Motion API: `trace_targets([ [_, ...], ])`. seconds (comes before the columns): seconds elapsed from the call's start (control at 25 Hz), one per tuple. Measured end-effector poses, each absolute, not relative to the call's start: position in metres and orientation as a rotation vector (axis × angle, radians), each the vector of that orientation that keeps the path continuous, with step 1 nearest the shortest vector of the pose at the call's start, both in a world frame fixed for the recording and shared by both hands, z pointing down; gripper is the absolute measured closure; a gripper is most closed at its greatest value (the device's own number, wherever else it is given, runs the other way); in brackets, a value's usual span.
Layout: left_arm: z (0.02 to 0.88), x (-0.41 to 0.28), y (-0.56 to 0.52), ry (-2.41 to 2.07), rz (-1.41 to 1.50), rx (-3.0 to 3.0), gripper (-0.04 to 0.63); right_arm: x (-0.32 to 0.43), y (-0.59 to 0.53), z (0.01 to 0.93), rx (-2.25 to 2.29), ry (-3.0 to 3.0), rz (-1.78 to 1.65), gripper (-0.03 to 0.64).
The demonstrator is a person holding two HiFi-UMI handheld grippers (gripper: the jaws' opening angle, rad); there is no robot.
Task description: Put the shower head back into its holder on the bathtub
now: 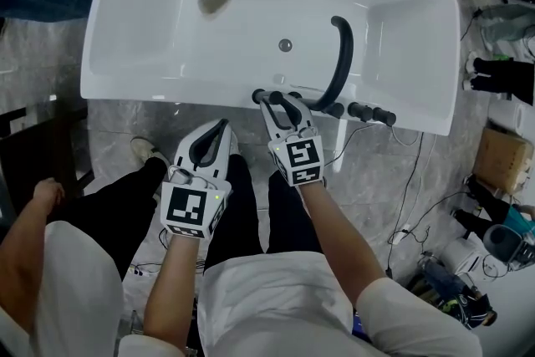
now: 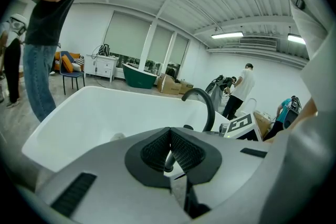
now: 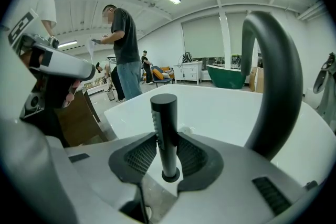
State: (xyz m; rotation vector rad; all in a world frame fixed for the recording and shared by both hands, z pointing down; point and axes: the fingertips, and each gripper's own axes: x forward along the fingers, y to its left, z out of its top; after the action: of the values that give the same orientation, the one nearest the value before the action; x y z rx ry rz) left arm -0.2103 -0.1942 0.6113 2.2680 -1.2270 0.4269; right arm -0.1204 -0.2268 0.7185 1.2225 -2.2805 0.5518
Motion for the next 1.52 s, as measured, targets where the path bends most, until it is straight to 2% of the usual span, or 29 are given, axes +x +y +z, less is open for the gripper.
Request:
trace_targets([
  [0.48, 0.609, -0.204, -0.196, -1.224, 0.440, 2.276, 0.584, -0.125, -0.217, 0.725, 1.174, -2.272, 0.511, 0.483],
  [0.8, 0.602, -0.196, -0.195, -1.234, 0.464, 2.287, 0.584, -0.123, -0.210, 0.726, 1.129, -2.280, 0.525, 0.428],
  [1.16, 0.578, -0.186, -0.191, -1.270, 0.451, 2.278, 0.584, -0.118, -0.197, 0.680, 1.103, -2.340, 0.538, 0.428],
  [1.24, 0.573, -0.182, -0.189, -1.277, 0.444, 2.278, 0.584, -0.112, -0.193, 0.665, 1.115, -2.357, 0.558, 0.446],
  [1.4, 0.554, -0.170, -0.190, -1.273, 0.422, 2.307, 0.584, -0.096, -0.192, 0.624, 1.125, -2.407, 0.531, 0.549],
  [1.52, 0.535, -0.160, -0.190, -1.268, 0.394, 2.327, 0.584, -0.081, -0.191, 0.591, 1.143, -2.447, 0.514, 0.584],
])
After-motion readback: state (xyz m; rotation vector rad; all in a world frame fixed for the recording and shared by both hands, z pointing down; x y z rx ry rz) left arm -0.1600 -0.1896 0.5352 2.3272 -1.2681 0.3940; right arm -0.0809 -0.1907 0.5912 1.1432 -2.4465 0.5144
